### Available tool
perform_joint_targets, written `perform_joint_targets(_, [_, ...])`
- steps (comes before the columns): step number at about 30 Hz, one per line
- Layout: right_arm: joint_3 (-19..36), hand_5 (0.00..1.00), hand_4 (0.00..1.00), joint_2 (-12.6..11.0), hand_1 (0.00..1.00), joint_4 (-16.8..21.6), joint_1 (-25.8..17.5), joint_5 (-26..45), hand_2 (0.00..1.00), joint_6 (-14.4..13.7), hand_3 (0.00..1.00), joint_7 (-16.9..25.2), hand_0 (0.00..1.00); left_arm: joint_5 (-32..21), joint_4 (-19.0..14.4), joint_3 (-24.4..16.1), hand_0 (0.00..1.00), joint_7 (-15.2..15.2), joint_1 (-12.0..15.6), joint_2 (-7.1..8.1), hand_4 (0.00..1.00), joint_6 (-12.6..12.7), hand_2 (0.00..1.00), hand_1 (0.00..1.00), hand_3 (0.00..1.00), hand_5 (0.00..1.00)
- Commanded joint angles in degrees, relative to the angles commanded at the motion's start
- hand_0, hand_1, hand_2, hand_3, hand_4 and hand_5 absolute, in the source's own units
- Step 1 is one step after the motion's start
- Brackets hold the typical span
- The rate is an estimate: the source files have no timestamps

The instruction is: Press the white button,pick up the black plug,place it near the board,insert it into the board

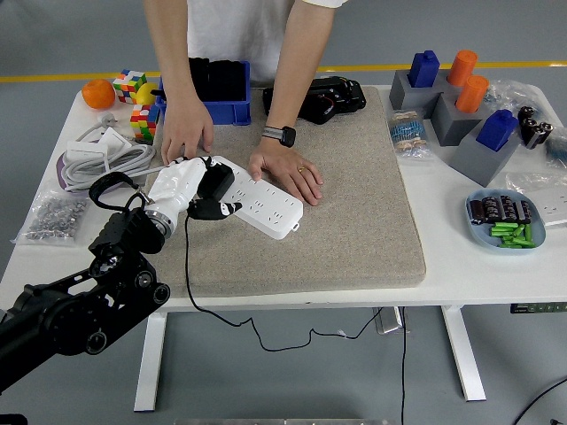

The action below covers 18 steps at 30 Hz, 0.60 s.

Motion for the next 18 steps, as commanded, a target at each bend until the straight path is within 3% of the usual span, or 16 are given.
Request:
perform_joint_targets(9, [0.1, 0.484, 0.751, 0.2, 0.651, 0.0, 0.0, 0.1, 0.645, 0.1, 0.620, -0.1, 0.817, -1.9, 3.4, 4.1, 0.929, -0.6, -2.4, -1.79, 0.885, -0.1, 0.714, 0.835, 0.705, 0.339])
perform_joint_targets(18, [0.2, 0.484, 0.751, 0.3, 0.651, 0.0, 0.0, 0.0, 0.644, 0.1, 0.620, -0.1, 0.817, -2.7, 4.2, 5.5, 0.930, -0.3, -2.7, -1.71, 0.883, -0.4, 0.711, 0.832, 0.704, 0.338])
